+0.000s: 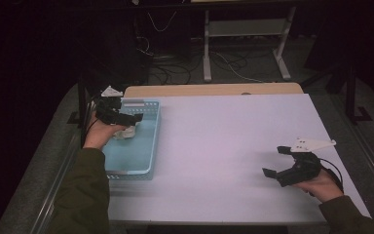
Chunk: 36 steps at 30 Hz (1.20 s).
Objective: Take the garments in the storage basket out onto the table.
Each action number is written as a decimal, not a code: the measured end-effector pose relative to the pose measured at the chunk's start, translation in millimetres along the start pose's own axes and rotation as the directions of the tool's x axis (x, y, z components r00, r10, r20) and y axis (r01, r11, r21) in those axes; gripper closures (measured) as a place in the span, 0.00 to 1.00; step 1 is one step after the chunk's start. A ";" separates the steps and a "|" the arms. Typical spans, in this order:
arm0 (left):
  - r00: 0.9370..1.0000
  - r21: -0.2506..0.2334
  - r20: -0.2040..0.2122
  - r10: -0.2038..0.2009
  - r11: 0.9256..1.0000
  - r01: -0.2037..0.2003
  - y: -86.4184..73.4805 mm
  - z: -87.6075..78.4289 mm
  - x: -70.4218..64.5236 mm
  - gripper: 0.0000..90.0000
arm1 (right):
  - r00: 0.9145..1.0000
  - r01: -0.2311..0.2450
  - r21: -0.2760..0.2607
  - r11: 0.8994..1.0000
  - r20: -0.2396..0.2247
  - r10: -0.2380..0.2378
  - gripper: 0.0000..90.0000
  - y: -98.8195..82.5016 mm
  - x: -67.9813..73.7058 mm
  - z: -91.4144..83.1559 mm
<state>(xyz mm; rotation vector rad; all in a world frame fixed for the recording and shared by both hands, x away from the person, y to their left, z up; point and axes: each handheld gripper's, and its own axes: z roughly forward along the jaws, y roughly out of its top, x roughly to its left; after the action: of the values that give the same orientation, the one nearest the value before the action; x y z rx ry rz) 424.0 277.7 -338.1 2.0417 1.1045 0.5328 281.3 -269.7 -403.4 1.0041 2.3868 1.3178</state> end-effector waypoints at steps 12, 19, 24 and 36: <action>1.000 0.011 -0.030 -0.002 1.000 0.003 -4.1 13.4 6.7 0.00 | 1.000 0.001 0.001 1.000 0.000 -0.001 0.00 0.0 -0.3 0.4; 0.999 0.021 -0.043 -0.011 1.000 0.012 -8.0 19.7 11.7 0.00 | 1.000 -0.003 0.002 1.000 -0.003 0.003 0.00 -0.5 -0.8 0.8; 0.997 0.024 -0.062 -0.037 0.999 0.038 -14.9 25.2 19.5 0.00 | 1.000 -0.005 0.003 1.000 -0.003 0.005 0.00 -0.9 -1.4 1.3; 0.994 0.053 -0.091 -0.066 0.996 0.071 -28.8 36.0 29.9 0.00 | 1.000 -0.008 0.005 1.000 -0.004 0.008 0.00 -1.4 -1.7 1.7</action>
<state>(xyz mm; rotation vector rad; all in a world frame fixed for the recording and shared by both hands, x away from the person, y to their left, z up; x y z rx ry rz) 448.4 298.2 -382.9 2.0372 1.2507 0.5680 282.8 -270.2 -405.7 1.0143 2.3927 1.3182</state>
